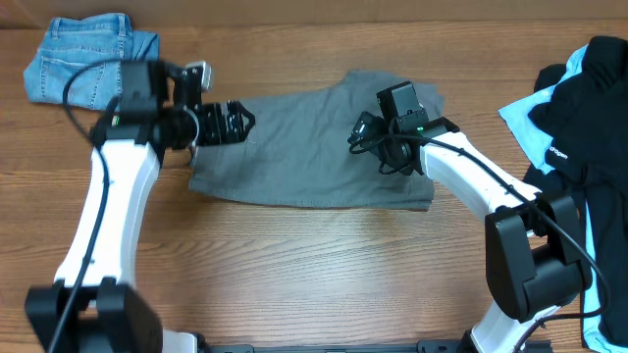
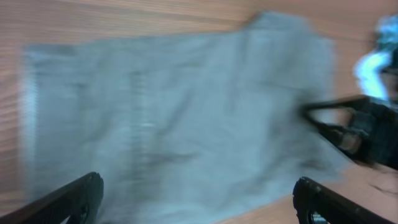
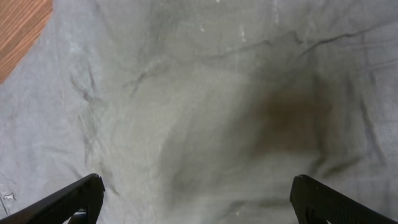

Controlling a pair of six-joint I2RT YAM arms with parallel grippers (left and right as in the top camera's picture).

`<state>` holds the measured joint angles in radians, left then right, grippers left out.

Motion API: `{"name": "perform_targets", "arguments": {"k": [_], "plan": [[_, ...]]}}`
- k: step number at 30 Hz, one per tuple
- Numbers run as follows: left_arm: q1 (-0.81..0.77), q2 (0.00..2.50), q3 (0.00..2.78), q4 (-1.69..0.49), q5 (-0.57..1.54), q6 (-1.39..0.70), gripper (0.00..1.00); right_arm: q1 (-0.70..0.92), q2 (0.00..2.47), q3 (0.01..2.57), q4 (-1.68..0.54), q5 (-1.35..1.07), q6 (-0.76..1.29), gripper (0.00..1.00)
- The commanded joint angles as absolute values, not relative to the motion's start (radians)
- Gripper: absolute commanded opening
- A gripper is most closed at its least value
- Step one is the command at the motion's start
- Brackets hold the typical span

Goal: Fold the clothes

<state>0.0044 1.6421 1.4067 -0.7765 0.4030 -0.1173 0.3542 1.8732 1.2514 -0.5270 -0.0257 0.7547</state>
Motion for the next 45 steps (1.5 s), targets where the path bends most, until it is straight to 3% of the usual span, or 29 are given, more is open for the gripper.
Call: {"name": "perform_targets", "arguments": {"k": [1,10,11,13,14,16,19,24,26,33,40,45], "plan": [[-0.035,1.714,1.496,-0.771,0.174,-0.136,1.0,0.358,1.867,1.249,-0.521,-0.012,0.752,1.0],[-0.062,1.839,1.495,-0.755,0.184,-0.134,0.99,0.358,1.867,1.249,-0.528,-0.008,0.752,1.0],[-0.065,1.851,1.495,-0.756,0.182,-0.133,0.83,0.358,1.867,1.249,-0.528,-0.008,0.752,1.0],[-0.072,1.888,1.495,-0.754,0.168,-0.128,0.11,0.358,1.867,1.249,-0.528,-0.008,0.752,1.0],[-0.073,1.898,1.495,-0.753,0.165,-0.127,0.04,0.358,1.867,1.249,-0.529,-0.008,0.752,1.0],[-0.073,1.929,1.495,-0.746,0.15,-0.128,0.04,0.358,1.867,1.249,-0.532,-0.006,0.752,0.99],[-0.072,1.974,1.495,-0.734,0.125,-0.136,0.04,0.358,1.867,1.249,-0.565,0.002,0.752,0.86],[-0.07,2.051,1.495,-0.733,0.096,-0.14,0.04,0.356,1.867,1.25,-0.656,-0.002,0.761,0.34],[-0.07,2.077,1.495,-0.733,0.092,-0.146,0.04,0.349,1.866,1.252,-0.696,-0.002,0.765,0.24],[-0.059,2.114,1.495,-0.737,0.016,-0.2,0.04,0.287,1.866,1.252,-0.849,-0.001,0.763,0.2],[-0.031,2.114,1.494,-0.744,0.015,-0.2,0.04,0.255,1.867,1.25,-0.889,-0.001,0.748,0.31],[-0.009,2.119,1.493,-0.756,0.015,-0.199,0.04,0.255,1.867,1.236,-0.899,-0.001,0.729,0.28]]}}
